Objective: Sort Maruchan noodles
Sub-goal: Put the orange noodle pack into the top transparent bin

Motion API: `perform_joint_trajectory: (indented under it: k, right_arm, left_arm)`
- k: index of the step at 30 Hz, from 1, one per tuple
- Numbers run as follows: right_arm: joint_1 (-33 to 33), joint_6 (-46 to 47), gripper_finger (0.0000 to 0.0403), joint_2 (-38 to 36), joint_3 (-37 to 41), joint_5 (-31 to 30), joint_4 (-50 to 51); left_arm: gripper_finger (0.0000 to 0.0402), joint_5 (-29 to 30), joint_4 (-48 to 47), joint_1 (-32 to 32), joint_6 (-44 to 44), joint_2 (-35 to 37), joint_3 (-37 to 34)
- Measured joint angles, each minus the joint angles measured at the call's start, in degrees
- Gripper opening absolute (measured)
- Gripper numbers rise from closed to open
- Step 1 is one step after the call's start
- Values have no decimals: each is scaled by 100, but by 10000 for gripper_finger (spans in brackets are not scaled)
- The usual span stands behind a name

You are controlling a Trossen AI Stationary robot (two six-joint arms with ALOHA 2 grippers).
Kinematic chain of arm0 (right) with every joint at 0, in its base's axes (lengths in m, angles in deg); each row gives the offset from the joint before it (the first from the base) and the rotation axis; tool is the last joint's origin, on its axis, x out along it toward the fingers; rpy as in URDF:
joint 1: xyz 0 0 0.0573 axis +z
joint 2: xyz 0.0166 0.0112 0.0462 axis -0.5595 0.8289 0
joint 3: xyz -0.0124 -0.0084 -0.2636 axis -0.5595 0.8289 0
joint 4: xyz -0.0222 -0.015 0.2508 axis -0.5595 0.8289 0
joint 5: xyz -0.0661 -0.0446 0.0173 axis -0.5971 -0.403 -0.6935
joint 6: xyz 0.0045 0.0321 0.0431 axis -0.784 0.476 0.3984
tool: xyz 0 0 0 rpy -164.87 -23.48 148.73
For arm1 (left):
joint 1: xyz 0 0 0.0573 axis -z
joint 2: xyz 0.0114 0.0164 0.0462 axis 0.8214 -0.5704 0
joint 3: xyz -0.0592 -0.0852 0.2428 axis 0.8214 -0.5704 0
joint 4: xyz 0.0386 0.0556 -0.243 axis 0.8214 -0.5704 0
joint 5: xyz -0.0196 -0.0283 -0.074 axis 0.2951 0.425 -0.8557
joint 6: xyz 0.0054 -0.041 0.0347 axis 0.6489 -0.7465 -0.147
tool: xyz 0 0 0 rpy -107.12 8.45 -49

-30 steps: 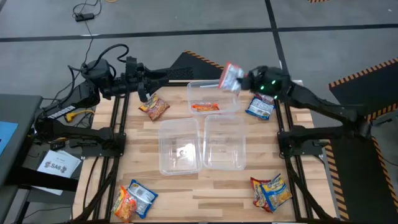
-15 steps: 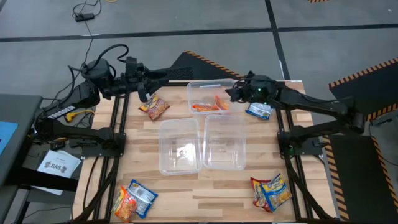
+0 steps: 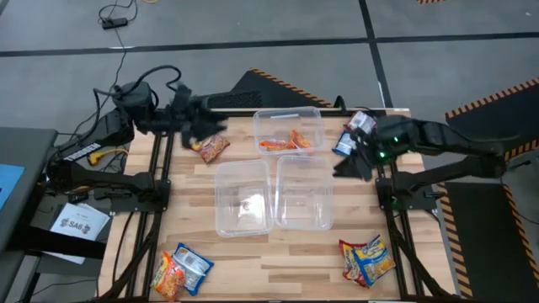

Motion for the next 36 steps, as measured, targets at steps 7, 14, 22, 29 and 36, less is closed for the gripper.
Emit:
perform_joint_trajectory:
  k: [7,14,22,29,36]
  right_arm:
    - [916,151,281,-109,-5,-933,145]
    - [923,-65,281,-18,-5,-1212,216]
    - [770,-250,281,148,-5,-1363,376]
    - [737,-244,281,277,-3,-1363,486]
    - [737,-214,281,432,-1,-1363,513]
  left_arm:
    - [228,-2283,-1936,555,-1711,76,9]
    - [228,-539,-5945,3009,-3993,-63,3]
    - [228,880,-4814,5761,-4754,-292,-617]
    - [228,605,-3061,6810,-4614,-577,-2035]
    - [228,777,-2809,7453,-3498,-1049,-2522]
